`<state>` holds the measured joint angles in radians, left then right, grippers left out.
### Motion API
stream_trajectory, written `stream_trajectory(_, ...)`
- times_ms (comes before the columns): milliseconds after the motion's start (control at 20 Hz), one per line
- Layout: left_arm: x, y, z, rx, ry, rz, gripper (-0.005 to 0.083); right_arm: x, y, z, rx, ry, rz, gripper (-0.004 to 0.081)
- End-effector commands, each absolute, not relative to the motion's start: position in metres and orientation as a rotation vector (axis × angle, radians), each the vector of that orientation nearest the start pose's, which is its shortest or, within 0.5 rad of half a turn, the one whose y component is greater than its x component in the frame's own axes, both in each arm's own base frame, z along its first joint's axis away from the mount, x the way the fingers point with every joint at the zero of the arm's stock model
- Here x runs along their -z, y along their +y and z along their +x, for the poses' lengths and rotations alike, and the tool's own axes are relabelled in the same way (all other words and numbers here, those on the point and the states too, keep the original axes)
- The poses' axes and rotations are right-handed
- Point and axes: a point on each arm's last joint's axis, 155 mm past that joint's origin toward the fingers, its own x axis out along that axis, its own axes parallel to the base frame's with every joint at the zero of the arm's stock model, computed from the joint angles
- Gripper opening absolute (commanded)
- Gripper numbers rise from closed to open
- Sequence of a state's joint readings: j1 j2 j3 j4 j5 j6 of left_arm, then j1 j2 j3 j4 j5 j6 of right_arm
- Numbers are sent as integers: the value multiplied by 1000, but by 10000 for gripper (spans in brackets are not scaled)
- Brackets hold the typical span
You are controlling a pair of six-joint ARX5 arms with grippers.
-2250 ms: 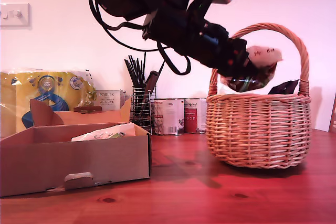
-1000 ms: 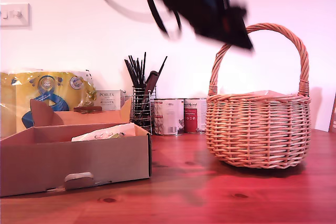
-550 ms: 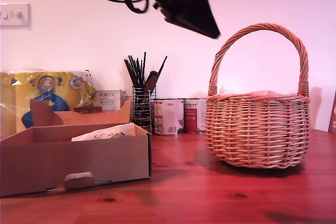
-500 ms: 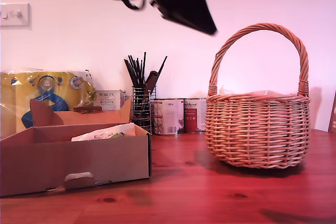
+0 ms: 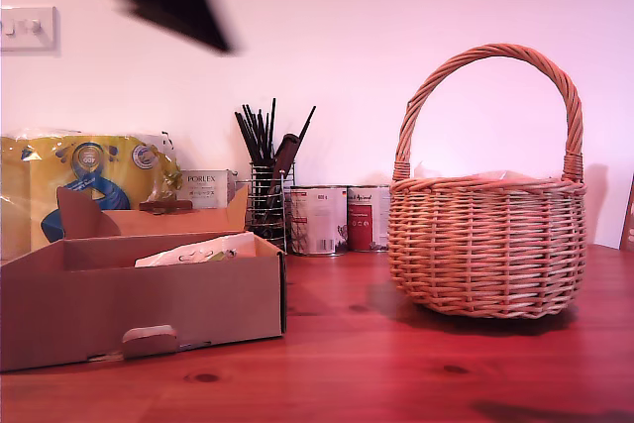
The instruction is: Move the bags of Easter eggs from the cardboard box on the left into the woven basket on the right side.
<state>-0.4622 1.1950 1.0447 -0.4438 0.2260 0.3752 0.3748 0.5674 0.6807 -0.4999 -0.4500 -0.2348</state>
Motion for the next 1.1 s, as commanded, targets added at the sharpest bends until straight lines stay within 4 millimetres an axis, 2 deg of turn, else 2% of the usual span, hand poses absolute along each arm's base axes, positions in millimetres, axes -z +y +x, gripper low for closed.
stream_trajectory(0, -235, -190, 308, 774, 474, 437, -23, -250, 171, 204, -879, 281, -201, -13)
stream_trajectory(50, -232, -178, 302, 774, 496, 454, -24, -249, 172, 206, -882, 284, -201, -13)
stream_trajectory(200, -214, -160, 290, 807, 569, 522, -23, -242, 174, 211, -886, 315, -198, -13)
stream_trajectory(400, -183, -160, 285, 863, 676, 559, -18, -240, 181, 207, -930, 325, -186, -13)
stream_trajectory(550, -163, -164, 290, 889, 738, 546, 55, -240, 180, 207, -930, 326, -186, -13)
stream_trajectory(650, -149, -166, 293, 899, 780, 540, 63, -240, 180, 207, -930, 326, -186, -13)
stream_trajectory(700, -145, -170, 294, 920, 786, 527, 110, -239, 180, 206, -930, 329, -186, -13)
stream_trajectory(750, -142, -175, 294, 944, 787, 511, 243, -239, 180, 206, -930, 330, -186, -13)
stream_trajectory(850, -140, -178, 302, 942, 775, 509, 574, -238, 180, 206, -930, 334, -186, -13)
stream_trajectory(900, -139, -180, 305, 945, 764, 515, 674, -238, 180, 206, -930, 335, -186, -13)
stream_trajectory(1050, -144, -182, 311, 948, 719, 540, 695, -238, 180, 206, -930, 336, -186, -13)
